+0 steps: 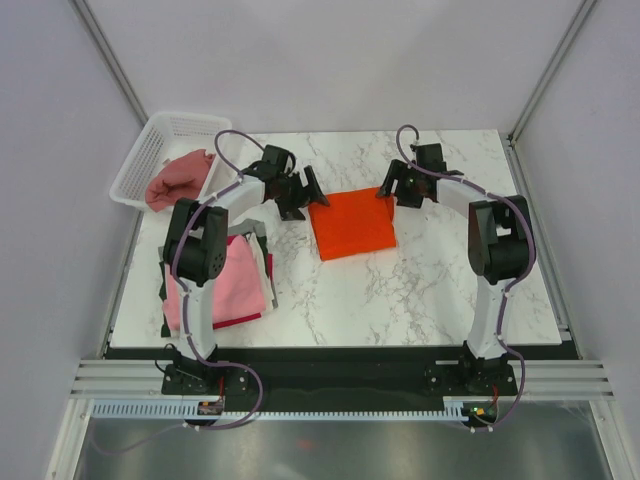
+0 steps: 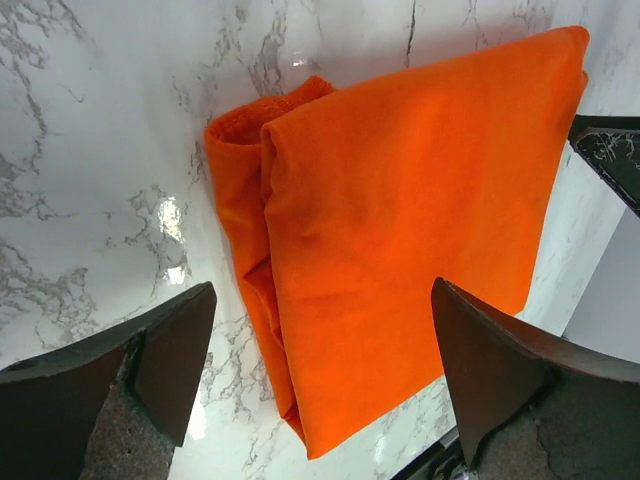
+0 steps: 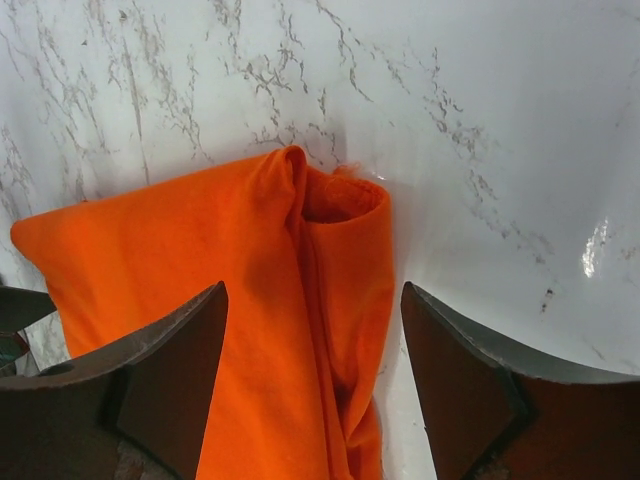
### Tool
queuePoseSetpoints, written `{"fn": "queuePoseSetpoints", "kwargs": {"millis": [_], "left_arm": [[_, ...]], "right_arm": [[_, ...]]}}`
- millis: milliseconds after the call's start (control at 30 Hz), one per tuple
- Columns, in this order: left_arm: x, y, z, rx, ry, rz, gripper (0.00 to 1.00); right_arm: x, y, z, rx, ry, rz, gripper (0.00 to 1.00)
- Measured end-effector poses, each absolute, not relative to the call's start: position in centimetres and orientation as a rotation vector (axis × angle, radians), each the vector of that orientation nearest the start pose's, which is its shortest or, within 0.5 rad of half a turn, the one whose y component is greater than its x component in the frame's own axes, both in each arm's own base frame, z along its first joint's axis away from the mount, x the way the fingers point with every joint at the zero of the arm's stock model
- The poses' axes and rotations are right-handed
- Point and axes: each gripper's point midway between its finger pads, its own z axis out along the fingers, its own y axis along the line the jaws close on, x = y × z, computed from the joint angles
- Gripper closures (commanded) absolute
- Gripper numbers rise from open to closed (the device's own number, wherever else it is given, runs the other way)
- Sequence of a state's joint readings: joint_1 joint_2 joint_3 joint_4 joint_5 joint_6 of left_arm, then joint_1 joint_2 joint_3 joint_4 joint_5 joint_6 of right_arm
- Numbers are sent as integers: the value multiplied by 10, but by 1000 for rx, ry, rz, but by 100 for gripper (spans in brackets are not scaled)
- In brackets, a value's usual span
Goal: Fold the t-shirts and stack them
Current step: Fold the tshirt, then neatly place the folded tshirt to the corner
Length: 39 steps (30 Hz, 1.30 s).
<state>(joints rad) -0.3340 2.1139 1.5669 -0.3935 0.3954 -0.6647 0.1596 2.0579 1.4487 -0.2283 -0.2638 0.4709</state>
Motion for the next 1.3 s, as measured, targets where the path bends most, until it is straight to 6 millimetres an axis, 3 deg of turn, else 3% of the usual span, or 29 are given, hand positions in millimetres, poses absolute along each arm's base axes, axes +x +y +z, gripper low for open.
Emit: {"fn": "queuePoseSetpoints", "kwargs": {"millis": [133,233,433,567,600,667,700,933,1033,1100,1200,1300], "left_arm": [[450,-252,52,-275,2642,-860,14],[454,-253,42,-295,2654,-852,17],[464,-256,40,-323,2642,-853,29],[469,-258,36,-349,2643,-845,49],[469,-259,34,-359,2647,-841,54],[470,-259,31,-380,2648,-831,81],[470,-260,30,-390,2649,-828,95],[479,-266,35,-374,2621,-799,98],[474,-266,40,-363,2613,-768,98],[461,-263,50,-351,2610,-750,98],[431,-259,86,-313,2581,-750,98],[394,-253,139,-256,2505,-792,98]], "right_arm": [[498,148,37,259,2467,624,28],[506,152,36,251,2449,644,35],[516,159,32,244,2434,694,50],[519,163,31,246,2426,720,59],[519,163,30,248,2427,723,68],[518,164,28,251,2431,730,83],[518,166,26,251,2434,734,100],[513,180,31,212,2427,701,100],[492,185,45,189,2422,702,100],[475,187,63,172,2408,707,100],[454,193,103,128,2348,730,100],[429,201,161,60,2240,757,100]]}}
